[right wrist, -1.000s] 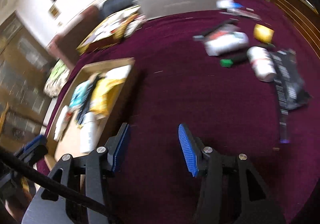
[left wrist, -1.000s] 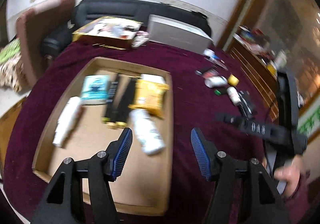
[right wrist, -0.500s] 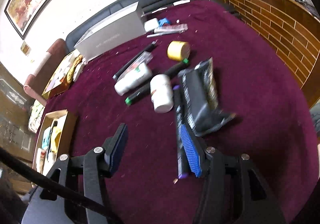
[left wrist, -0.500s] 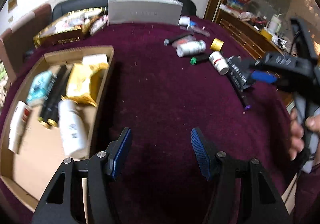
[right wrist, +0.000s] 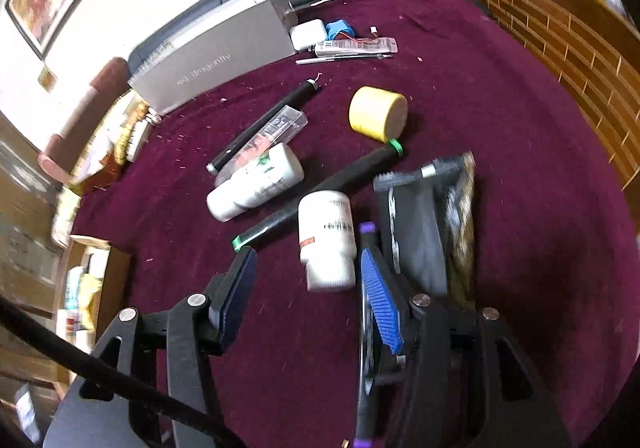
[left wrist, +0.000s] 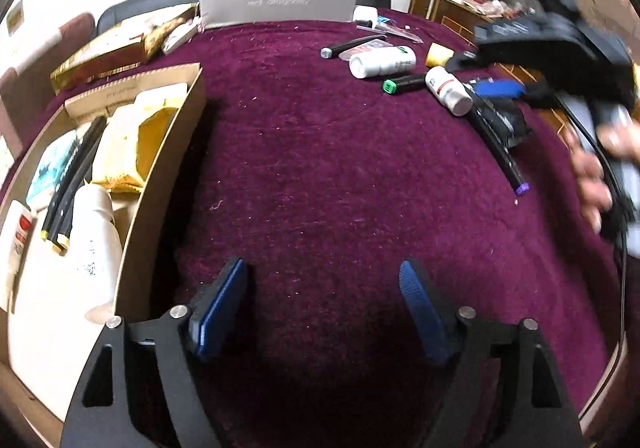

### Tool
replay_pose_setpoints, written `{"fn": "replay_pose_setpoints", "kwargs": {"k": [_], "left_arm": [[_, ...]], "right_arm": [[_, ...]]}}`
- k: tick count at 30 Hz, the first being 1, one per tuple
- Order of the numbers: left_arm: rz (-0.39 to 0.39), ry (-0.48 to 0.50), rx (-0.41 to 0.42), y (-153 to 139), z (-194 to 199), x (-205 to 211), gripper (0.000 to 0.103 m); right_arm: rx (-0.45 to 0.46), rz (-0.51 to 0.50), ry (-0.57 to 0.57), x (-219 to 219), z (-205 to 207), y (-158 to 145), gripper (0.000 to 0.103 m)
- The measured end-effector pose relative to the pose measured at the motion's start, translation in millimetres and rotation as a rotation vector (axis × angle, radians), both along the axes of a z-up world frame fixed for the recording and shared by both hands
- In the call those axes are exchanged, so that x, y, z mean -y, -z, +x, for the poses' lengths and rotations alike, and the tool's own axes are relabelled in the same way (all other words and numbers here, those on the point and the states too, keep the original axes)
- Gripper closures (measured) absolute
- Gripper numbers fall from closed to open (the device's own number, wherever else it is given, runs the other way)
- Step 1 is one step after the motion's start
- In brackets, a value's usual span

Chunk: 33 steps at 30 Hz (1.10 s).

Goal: Organize objects
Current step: 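Grasp the white pill bottle with red label using the right gripper, then grasp the black marker with green cap using the left gripper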

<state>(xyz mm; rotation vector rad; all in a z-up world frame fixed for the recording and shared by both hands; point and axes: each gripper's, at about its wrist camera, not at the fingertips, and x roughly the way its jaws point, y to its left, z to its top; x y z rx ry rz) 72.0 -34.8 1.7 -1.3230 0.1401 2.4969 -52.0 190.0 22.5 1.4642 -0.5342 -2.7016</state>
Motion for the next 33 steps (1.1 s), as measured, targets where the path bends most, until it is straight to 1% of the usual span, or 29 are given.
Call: {"fn": "replay_pose_setpoints", "kwargs": {"k": [2, 4, 6, 7, 8, 9, 10, 13, 14, 16, 17, 18, 19, 21, 23, 25, 27, 29, 31, 33], "left_arm": [[-0.022, 0.008, -0.003, 0.3, 0.3, -3.0, 0.027], [-0.007, 0.012, 0.001, 0.0, -0.1, -1.3, 0.024], [0.003, 0.014, 0.003, 0.3, -2.8, -1.0, 0.023], [0.005, 0.015, 0.004, 0.4, -2.5, -0.9, 0.023], [0.005, 0.016, 0.003, 0.5, -1.6, -1.0, 0.023], [0.004, 0.017, 0.004, 0.6, -1.5, -1.1, 0.022], [0.003, 0.019, 0.004, 0.6, -1.1, -1.4, 0.022], [-0.006, 0.036, 0.012, 0.6, -2.4, -3.1, 0.022], [0.000, 0.048, 0.027, -0.6, -4.8, -3.0, 0.022], [0.071, 0.064, 0.070, -6.6, -11.9, 2.7, 0.023], [0.105, 0.061, 0.077, -12.4, -17.2, 5.8, 0.023], [0.112, 0.055, 0.065, -19.1, -22.1, 6.8, 0.023], [0.100, 0.053, 0.037, -27.9, -28.1, 5.0, 0.023], [0.072, 0.082, -0.023, -43.6, -40.6, -5.9, 0.023], [0.058, 0.141, -0.086, -56.1, -58.3, -26.9, 0.023], [0.028, 0.205, -0.123, -58.6, -77.4, -50.5, 0.023], [-0.013, 0.267, -0.138, -53.9, -99.4, -79.4, 0.023], [-0.042, 0.307, -0.135, -47.3, -116.7, -102.9, 0.027], [-0.088, 0.347, -0.122, -37.0, -133.1, -123.9, 0.035], [-0.136, 0.381, -0.110, -26.1, -148.0, -140.5, 0.040]], "right_arm": [[0.014, 0.054, -0.006, 6.0, -9.3, 3.0, 0.050], [0.035, 0.089, -0.011, 12.9, -18.6, 6.3, 0.050], [0.049, 0.113, -0.013, 17.3, -25.5, 10.8, 0.050], [0.039, 0.134, -0.011, 19.5, -27.1, 10.4, 0.053], [0.044, 0.149, -0.010, 21.0, -28.8, 11.0, 0.065], [0.064, 0.159, -0.009, 22.4, -30.1, 13.3, 0.069], [0.080, 0.154, -0.011, 23.5, -31.2, 16.0, 0.071], [0.084, 0.150, -0.026, 27.4, -23.0, 18.2, 0.071], [0.088, 0.136, -0.032, 26.8, -17.4, 18.0, 0.071], [0.099, 0.071, -0.042, 22.9, -2.7, 17.9, 0.071], [0.101, 0.035, -0.046, 20.4, 6.5, 18.6, 0.071], [0.093, -0.001, -0.051, 17.5, 18.9, 18.7, 0.071], [0.085, -0.022, -0.053, 15.8, 27.6, 18.2, 0.071], [0.055, -0.074, -0.061, 12.2, 49.4, 18.5, 0.071], [0.005, -0.146, -0.070, 7.1, 71.3, 21.5, 0.071], [-0.045, -0.194, -0.074, 1.9, 91.3, 23.9, 0.071], [-0.075, -0.202, -0.069, -2.0, 103.5, 24.9, 0.071], [-0.101, -0.225, -0.073, -2.4, 104.8, 26.8, 0.071], [-0.128, -0.251, -0.072, -2.9, 107.4, 28.4, 0.071], [-0.130, -0.266, -0.076, -3.7, 104.8, 28.5, 0.071]]}}
